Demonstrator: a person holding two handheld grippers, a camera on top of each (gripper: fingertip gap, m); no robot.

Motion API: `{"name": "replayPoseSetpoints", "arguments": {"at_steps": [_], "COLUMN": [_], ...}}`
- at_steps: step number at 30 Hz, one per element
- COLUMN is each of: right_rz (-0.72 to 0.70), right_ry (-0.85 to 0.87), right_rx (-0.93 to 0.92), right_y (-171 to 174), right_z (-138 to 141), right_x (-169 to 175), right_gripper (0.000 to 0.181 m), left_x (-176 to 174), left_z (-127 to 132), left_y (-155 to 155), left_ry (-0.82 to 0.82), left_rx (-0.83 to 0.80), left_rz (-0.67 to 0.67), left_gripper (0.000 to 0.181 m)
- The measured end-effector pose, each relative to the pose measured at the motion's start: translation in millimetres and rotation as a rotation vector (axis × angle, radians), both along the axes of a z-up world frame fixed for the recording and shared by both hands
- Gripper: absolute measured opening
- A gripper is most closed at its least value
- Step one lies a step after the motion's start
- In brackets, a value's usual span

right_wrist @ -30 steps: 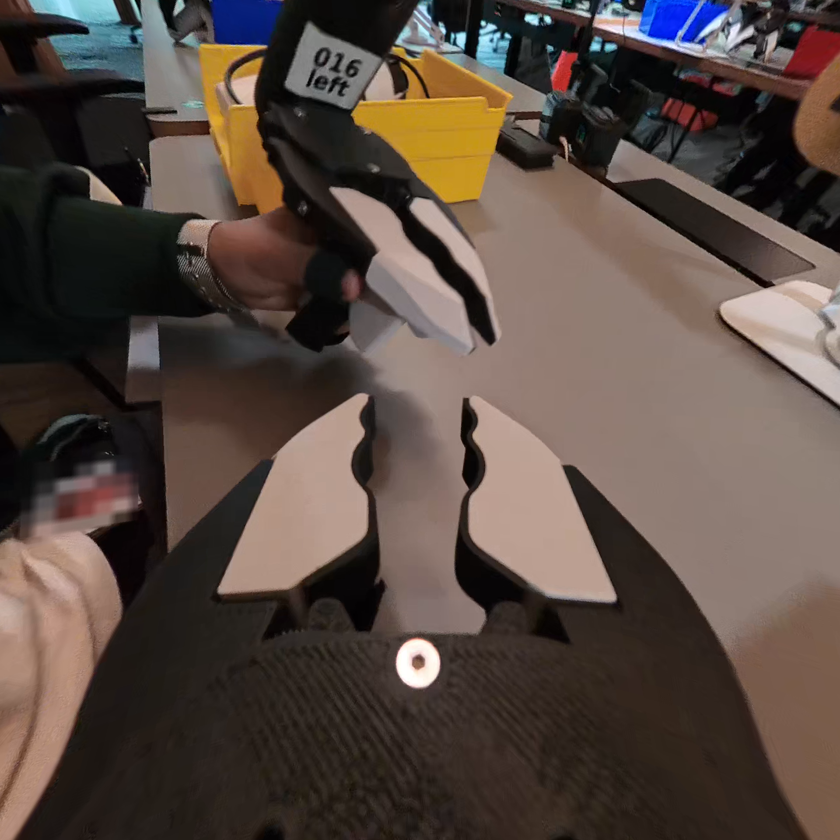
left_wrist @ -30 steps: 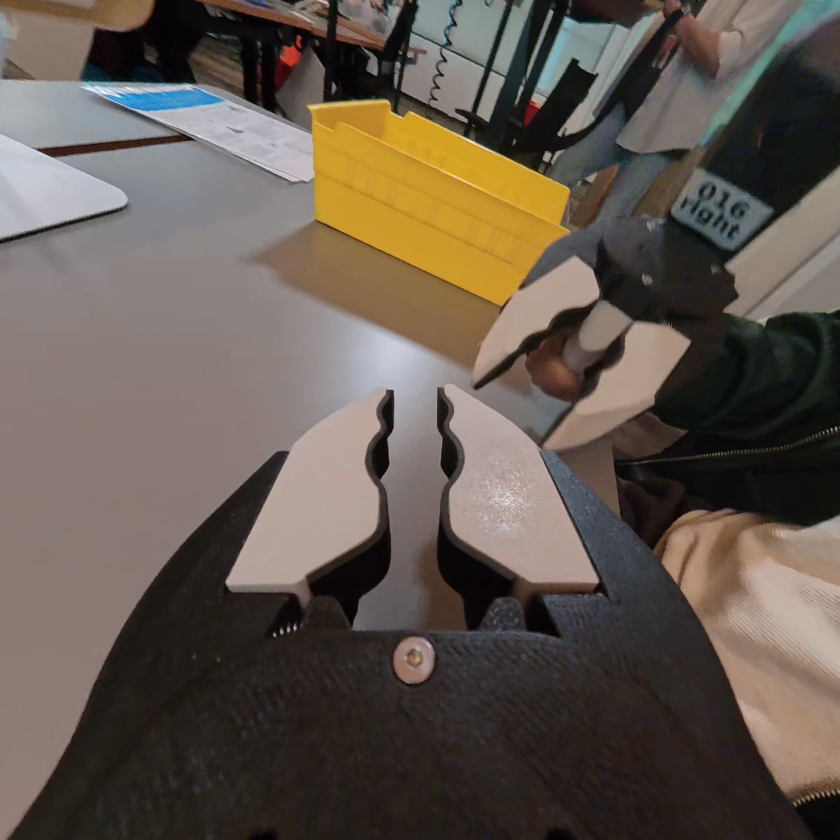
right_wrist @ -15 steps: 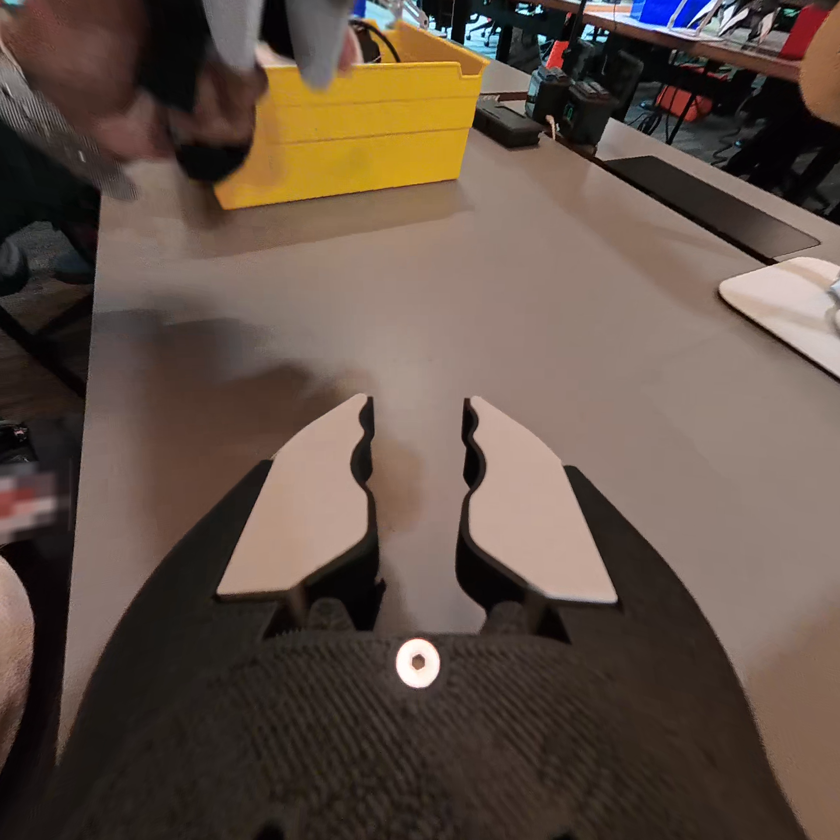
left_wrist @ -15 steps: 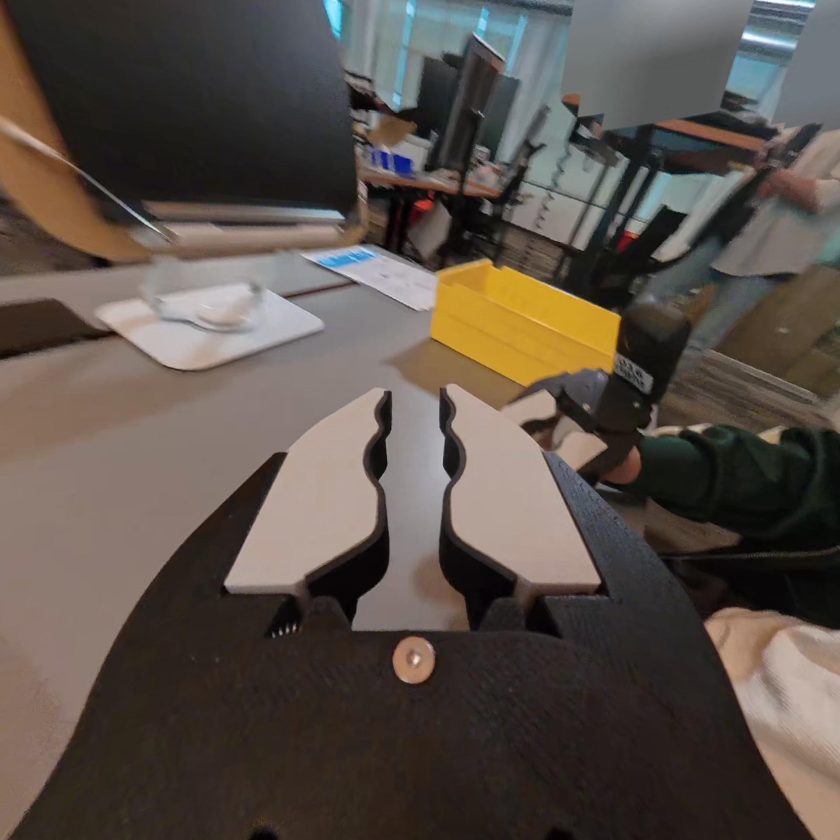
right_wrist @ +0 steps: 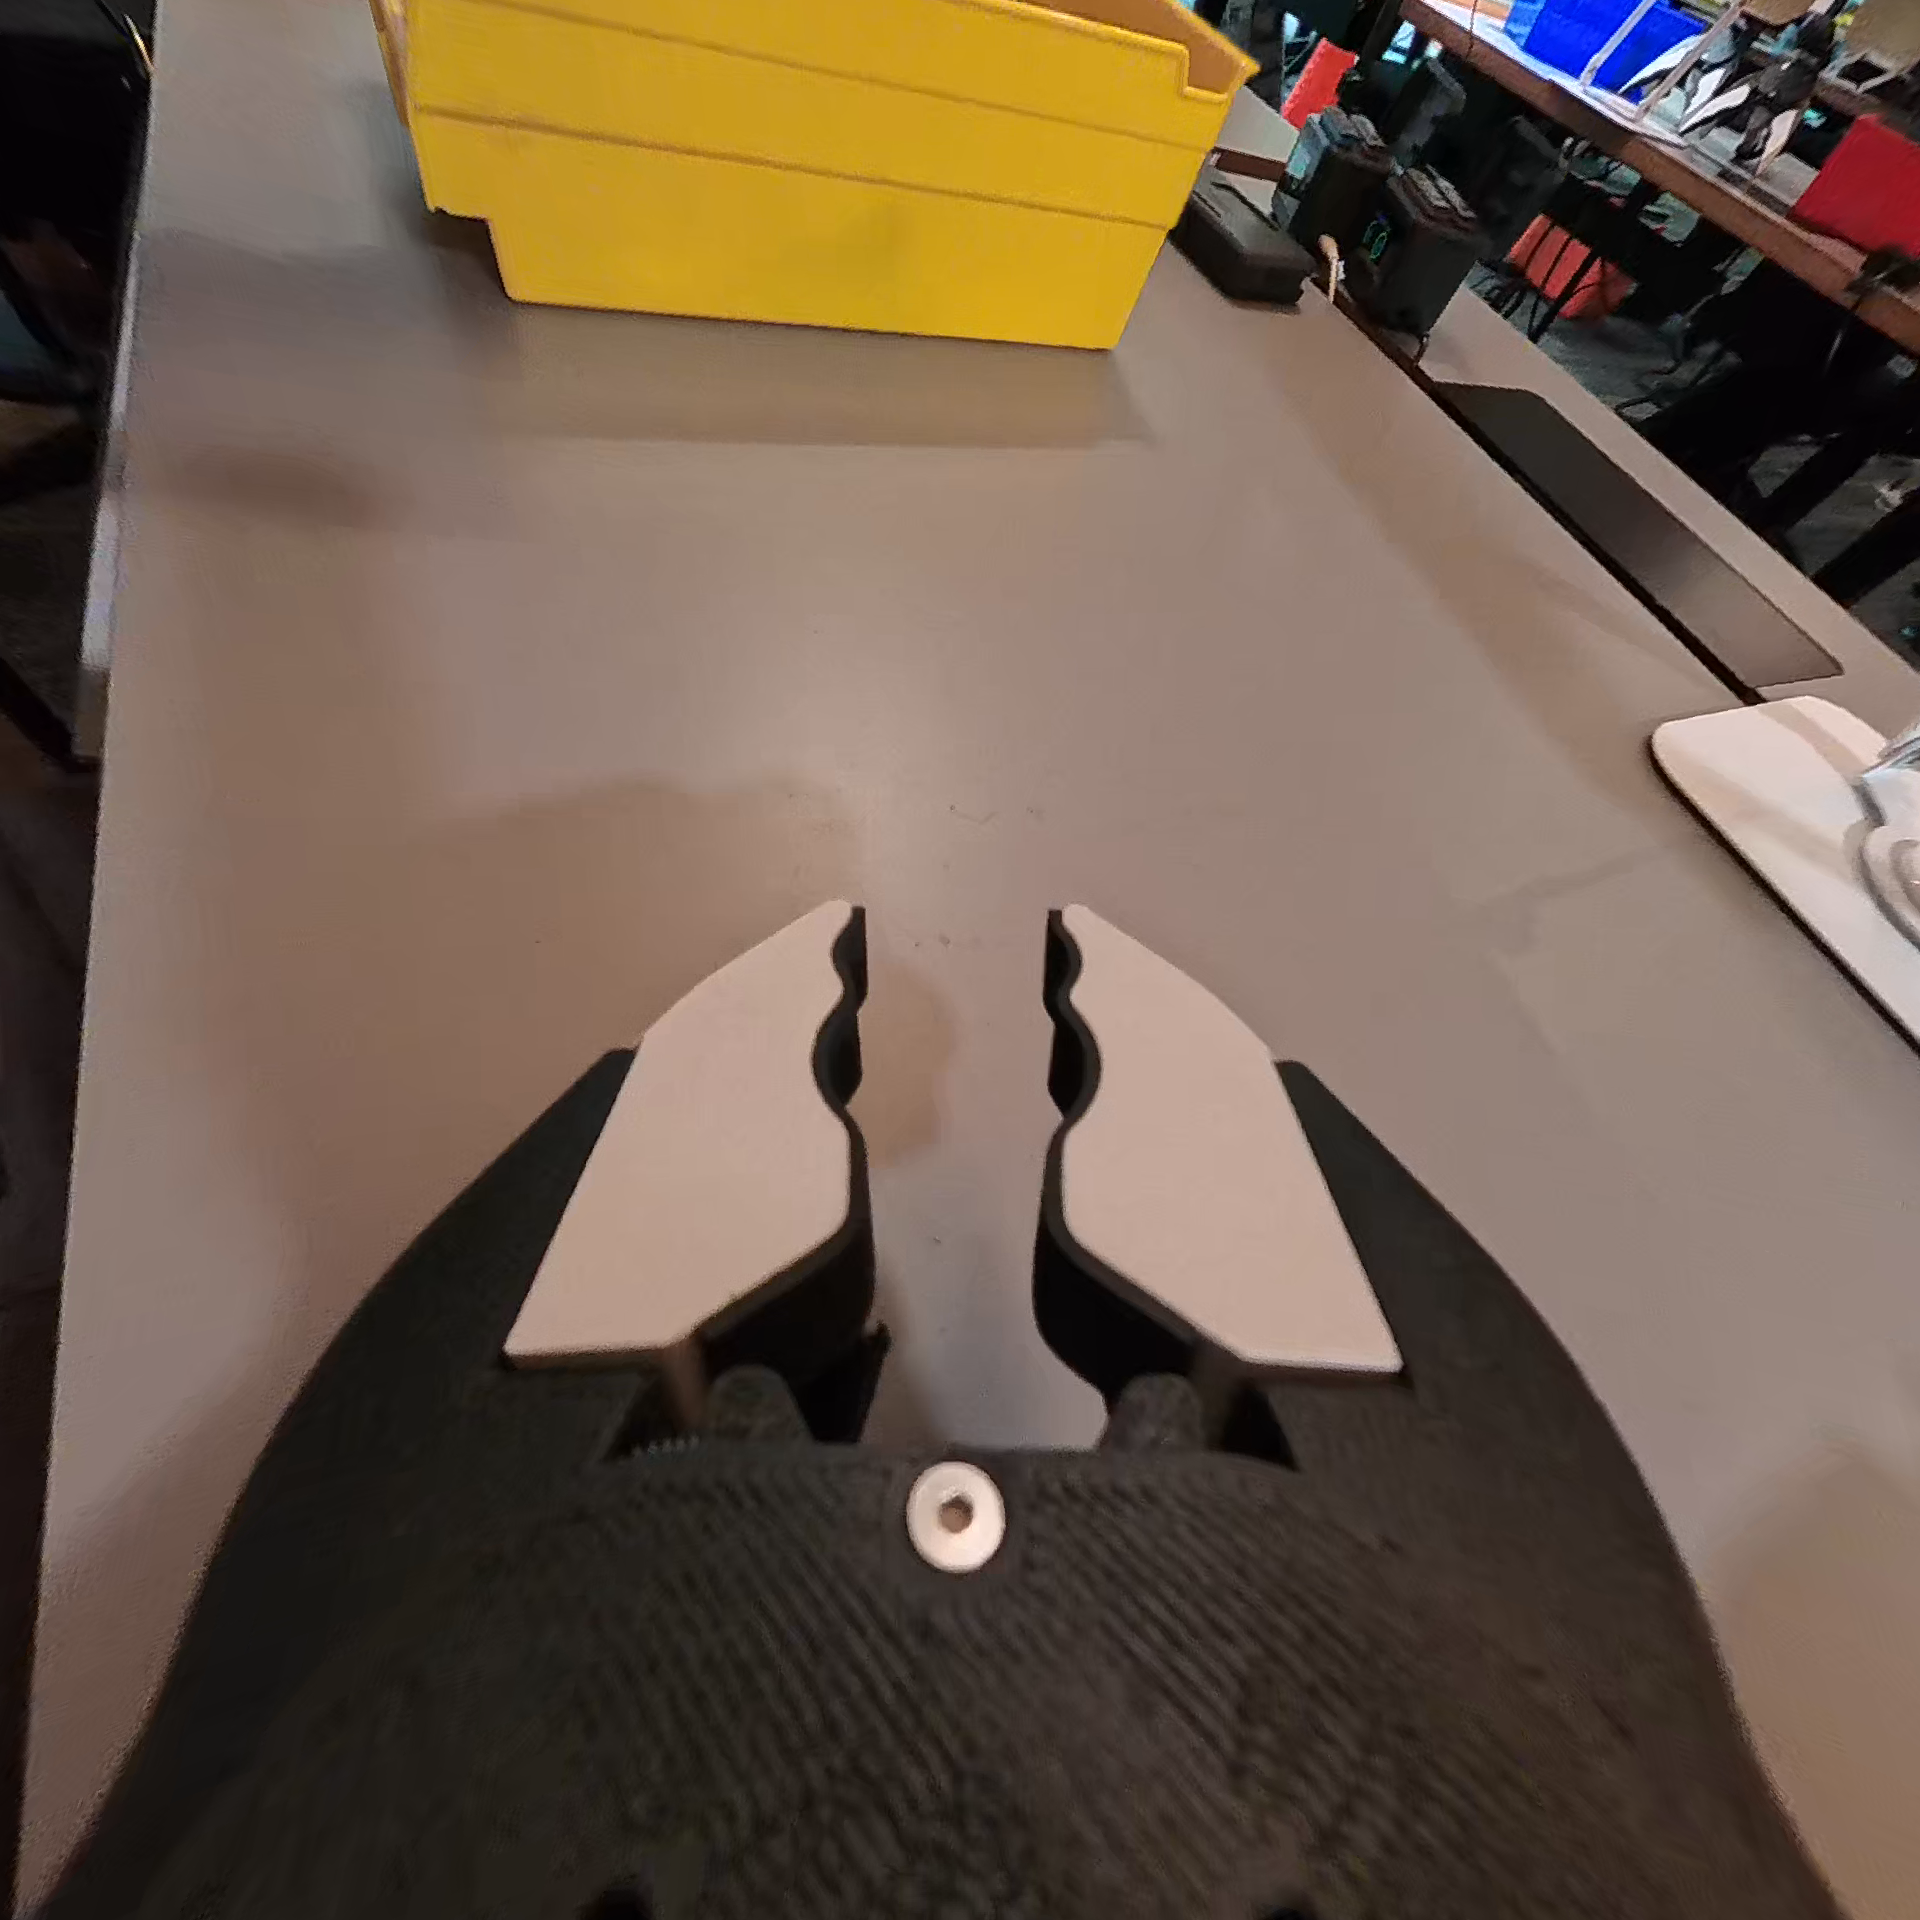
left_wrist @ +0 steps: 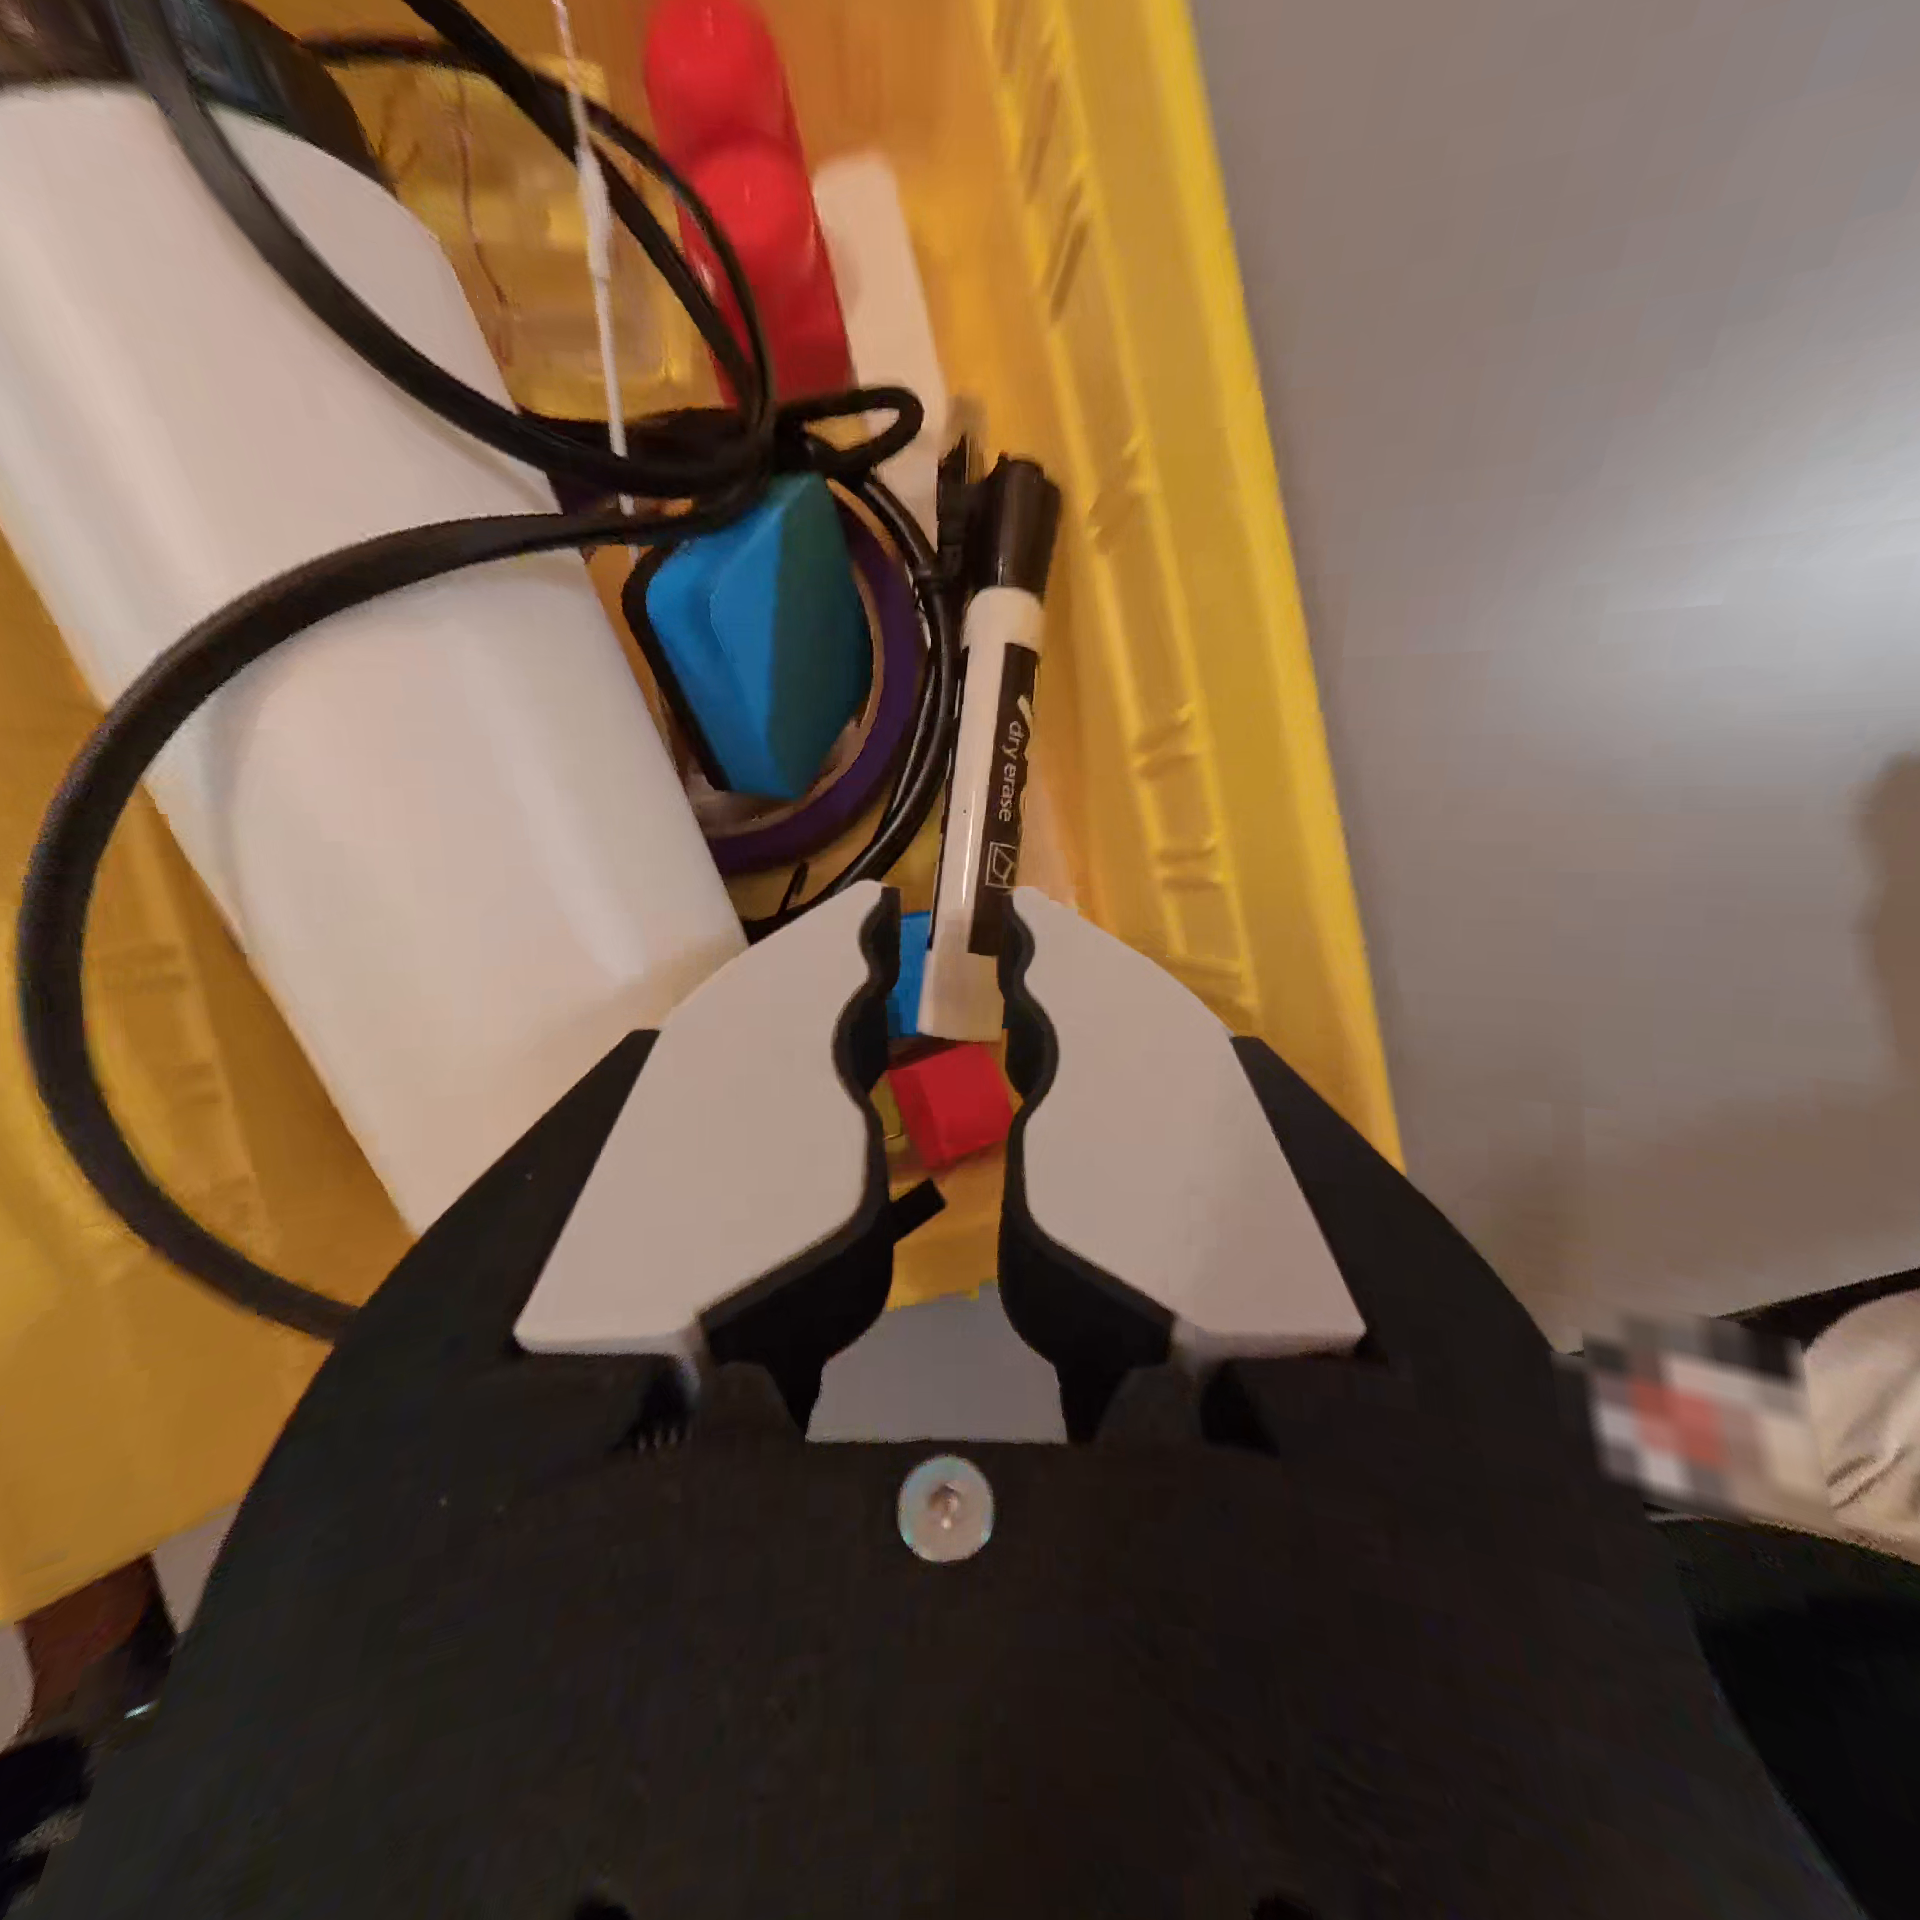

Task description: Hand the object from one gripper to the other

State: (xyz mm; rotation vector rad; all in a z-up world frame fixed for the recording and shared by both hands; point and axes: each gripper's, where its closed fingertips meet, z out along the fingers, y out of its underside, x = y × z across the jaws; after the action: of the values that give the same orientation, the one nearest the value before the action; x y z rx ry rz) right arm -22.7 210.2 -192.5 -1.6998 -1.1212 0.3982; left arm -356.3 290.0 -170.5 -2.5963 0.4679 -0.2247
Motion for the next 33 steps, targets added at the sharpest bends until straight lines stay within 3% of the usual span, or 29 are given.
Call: {"name": "replayPoseSetpoints", "arguments": {"at_steps": [6, 10, 13, 18, 22, 24, 26, 29, 33], "right_rz": [-0.017, -0.021, -0.027, -0.048, -0.123, -0.113, -0.074, -0.048, -0.06], "right_ry": [-0.069, -0.071, -0.051, -0.002, 0.096, 0.249, 0.456, 0.745, 0.971], "right_rx": [0.042, 0.046, 0.037, 0.02, 0.038, 0.027, 0.001, -0.074, -0.187], "right_y": [-3.7, -5.1, -5.4, -0.8, 14.8, 14.8, 11.4, 8.7, 3.4], "right_z": [-5.9, -5.9, -4.1, 0.9, 17.4, 44.5, 78.6, 118.1, 125.3], "right_x": [1.8, 3.8, 6.9, 12.7, 14.3, 7.0, 4.0, 25.7, 68.1], "right_gripper": [0.032, 0.032, 0.031, 0.031, 0.032, 0.036, 0.039, 0.048, 0.049], "left_x": [13.8, 11.5, 7.4, 12.8, 121.8, 183.7, 244.7, 322.3, 379.1], "left_z": [-39.2, -44.1, -15.9, 64.1, 134.2, 149.2, 140.0, 100.1, 68.9], "left_y": [0.4, 5.6, 14.8, 23.3, -4.6, -17.1, -32.1, -66.8, -103.1], "left_ry": [0.096, 0.14, 0.086, -0.114, -0.529, -0.65, -0.698, -0.752, -0.971], "left_rx": [-0.147, -0.159, -0.058, 0.233, 0.422, 0.469, 0.488, 0.431, 0.402], "left_rz": [-0.087, -0.075, -0.019, 0.002, -0.384, -0.513, -0.624, -0.758, -0.791], "left_gripper": [0.033, 0.022, 0.022, 0.022, 0.022, 0.022, 0.021, 0.022, 0.021]}}
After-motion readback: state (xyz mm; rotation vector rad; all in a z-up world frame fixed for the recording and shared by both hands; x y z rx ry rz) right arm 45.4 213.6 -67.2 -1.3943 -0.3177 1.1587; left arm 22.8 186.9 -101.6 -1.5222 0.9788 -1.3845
